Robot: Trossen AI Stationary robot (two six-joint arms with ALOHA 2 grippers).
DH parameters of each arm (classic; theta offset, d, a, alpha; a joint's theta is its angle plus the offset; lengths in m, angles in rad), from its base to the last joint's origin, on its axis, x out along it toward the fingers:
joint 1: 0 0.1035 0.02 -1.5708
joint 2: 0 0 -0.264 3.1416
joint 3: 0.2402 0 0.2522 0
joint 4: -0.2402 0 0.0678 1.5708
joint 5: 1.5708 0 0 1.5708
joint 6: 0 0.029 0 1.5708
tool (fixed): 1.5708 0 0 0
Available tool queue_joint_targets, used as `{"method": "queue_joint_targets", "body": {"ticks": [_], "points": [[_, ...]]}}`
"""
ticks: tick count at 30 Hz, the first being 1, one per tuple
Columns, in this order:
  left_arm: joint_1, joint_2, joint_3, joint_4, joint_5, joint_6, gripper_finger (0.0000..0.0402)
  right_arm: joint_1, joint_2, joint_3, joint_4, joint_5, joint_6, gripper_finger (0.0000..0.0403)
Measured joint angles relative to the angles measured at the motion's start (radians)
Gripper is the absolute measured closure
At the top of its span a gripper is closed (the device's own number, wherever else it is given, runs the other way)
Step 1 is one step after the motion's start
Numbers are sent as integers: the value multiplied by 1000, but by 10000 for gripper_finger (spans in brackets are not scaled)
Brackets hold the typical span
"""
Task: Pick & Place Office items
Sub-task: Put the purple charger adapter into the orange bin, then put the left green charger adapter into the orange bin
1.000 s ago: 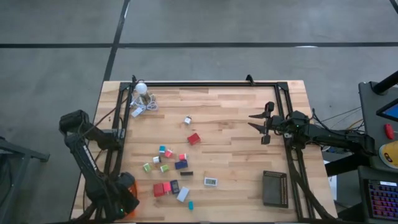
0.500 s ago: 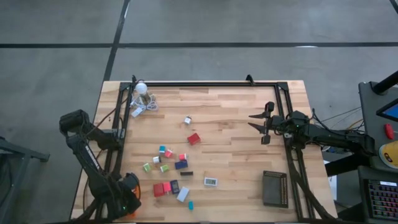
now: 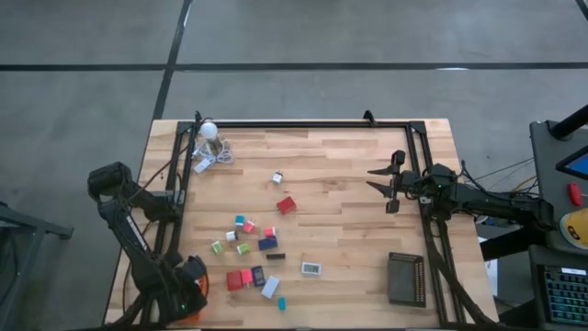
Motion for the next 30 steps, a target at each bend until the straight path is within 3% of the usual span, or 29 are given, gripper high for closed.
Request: {"method": "queue_joint_targets", "body": {"ticks": [12, 30], "points": [[0, 0, -60, 69, -11, 12, 250, 0, 0, 0, 0, 0, 0, 264], [0, 0, -61, 77, -28, 10, 189, 0, 0, 0, 0, 0, 0, 264]]}}
